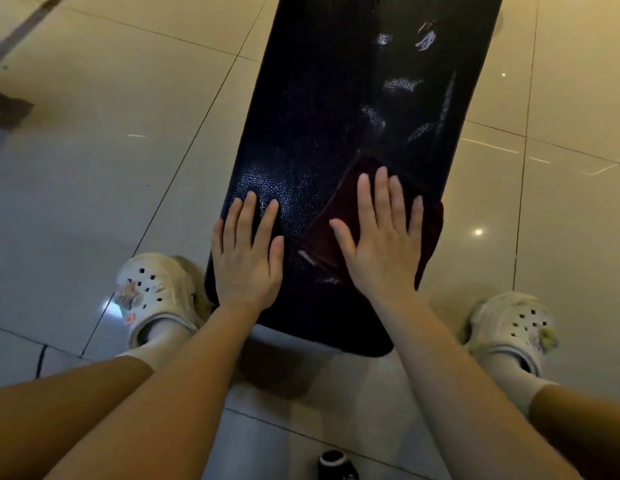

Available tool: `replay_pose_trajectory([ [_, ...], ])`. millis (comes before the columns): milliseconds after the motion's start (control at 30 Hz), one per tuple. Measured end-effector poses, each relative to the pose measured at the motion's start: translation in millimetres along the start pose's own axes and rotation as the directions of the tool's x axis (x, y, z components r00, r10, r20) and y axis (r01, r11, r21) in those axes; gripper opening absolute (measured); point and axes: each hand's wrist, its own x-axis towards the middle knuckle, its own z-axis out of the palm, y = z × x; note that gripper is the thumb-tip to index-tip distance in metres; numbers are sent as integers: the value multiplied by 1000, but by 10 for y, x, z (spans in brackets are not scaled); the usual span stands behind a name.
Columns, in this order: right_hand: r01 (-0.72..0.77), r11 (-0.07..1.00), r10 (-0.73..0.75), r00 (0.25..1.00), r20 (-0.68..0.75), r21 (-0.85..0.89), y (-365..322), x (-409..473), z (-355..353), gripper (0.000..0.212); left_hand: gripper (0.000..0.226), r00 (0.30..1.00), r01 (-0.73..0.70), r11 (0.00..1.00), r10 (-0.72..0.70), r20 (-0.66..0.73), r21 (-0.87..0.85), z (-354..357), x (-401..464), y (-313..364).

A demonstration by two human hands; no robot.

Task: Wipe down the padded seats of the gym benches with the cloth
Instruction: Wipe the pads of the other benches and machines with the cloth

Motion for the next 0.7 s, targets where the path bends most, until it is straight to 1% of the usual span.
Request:
replay_pose_trajectory([
  [67,-13,1000,13,1000,18,2,108,319,-49,71,51,1000,2,1000,-2,-1,-9,3,-13,-7],
  [167,-21,999,21,1000,1,-34,42,315,-35,67,51,1000,-1,1000,1,-7,-12,-3,0,-30],
  [233,1,999,-1,1000,-9,-42,-68,58,12,64,51,1000,0,1000,0,-16,-3,-6,0,-31],
  [367,80,997,-79,996,34,-7,-229,-724,108,60,51,1000,1,1000,-2,5,17,-15,-3,-15],
  [500,85,996,-85,994,67,10,-300,-1246,154,59,51,1000,10,1000,-11,18,26,-24,1,-14],
  [600,82,996,-84,993,80,29,-286,-1237,119,59,51,1000,13,1000,-13,9,22,-28,-5,-4],
  [700,68,997,-70,996,47,34,-222,-942,70,64,51,1000,12,1000,-12,-1,8,-18,-5,3],
])
